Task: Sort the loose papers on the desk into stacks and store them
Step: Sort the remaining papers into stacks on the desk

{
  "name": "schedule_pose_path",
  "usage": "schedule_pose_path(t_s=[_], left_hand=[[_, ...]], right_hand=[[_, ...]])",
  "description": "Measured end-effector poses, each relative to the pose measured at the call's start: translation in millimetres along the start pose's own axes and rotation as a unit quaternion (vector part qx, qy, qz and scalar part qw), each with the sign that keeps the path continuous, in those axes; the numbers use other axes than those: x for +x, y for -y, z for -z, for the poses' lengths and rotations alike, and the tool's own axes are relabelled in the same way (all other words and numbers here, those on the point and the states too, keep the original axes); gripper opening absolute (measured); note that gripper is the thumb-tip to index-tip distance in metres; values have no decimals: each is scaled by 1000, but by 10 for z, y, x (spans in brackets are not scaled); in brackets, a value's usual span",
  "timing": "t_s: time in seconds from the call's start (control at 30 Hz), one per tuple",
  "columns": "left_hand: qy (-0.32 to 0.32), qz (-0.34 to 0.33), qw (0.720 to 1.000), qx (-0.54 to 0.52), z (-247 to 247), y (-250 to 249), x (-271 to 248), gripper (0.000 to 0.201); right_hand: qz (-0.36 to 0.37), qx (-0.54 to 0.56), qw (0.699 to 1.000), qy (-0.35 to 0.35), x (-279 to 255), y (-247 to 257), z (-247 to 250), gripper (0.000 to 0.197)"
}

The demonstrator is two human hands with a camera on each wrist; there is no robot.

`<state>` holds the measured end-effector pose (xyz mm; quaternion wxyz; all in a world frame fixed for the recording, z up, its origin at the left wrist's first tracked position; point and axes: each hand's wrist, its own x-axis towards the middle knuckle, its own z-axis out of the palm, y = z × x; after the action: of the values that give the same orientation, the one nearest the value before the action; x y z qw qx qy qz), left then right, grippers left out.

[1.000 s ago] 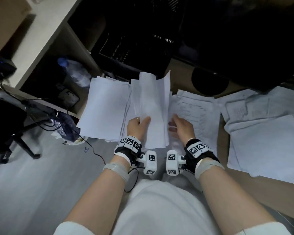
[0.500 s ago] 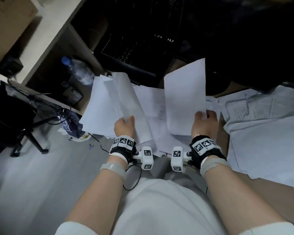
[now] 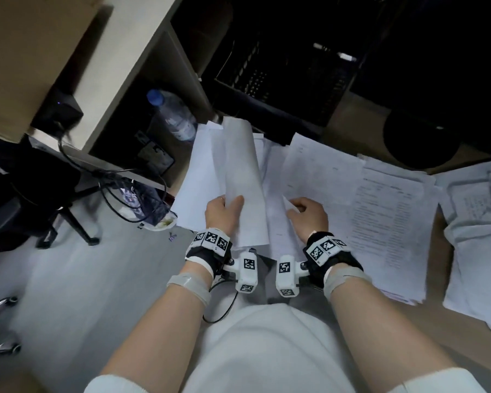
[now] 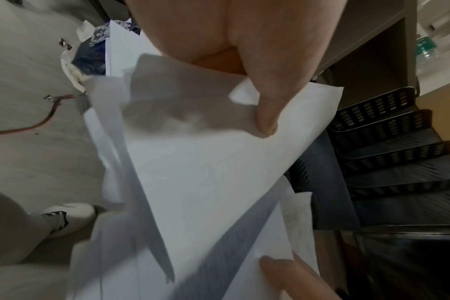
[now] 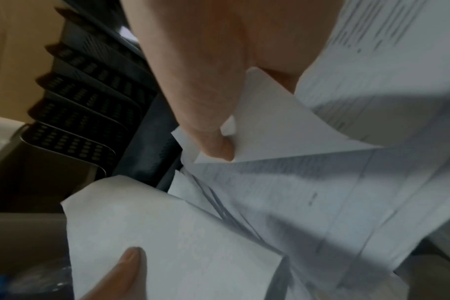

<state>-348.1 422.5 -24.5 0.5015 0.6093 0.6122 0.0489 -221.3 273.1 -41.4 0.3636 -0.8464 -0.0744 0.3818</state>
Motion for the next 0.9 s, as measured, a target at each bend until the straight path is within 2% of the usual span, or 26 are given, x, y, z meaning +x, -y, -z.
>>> schedule_pose_path(t_s=[0.13,0.3,0.4,0.57,0.63,0.73,0.83,0.9], left_hand=[[25,7,1000,3,164,93,265,30],[60,-10,998,32,207,7,395,27],[70,-25,996,40,179,-73,389,19],[81,-33,996,27,17,-195,239,21],[92,-35,995,27,-82,-250,148,24],[100,-46,994,8,-282,-289,2,53],[116,-55,991,-43,-435,-404,-319,43],[111,-64,990,-60,-543,-421,-516,41]], right_hand=[[-19,0,1000,20,62,76,-344,35],[-38,-18,998,54,89,101,-478,38],[-45,36,997,59,56,117,-459,37],[-30,102,994,14,1,167,-216,41],[-13,133,991,21,-31,179,-80,44],[4,148,989,31,-85,133,112,38],[6,160,987,26,-143,-14,290,24],[11,156,988,9,-183,-155,415,22]])
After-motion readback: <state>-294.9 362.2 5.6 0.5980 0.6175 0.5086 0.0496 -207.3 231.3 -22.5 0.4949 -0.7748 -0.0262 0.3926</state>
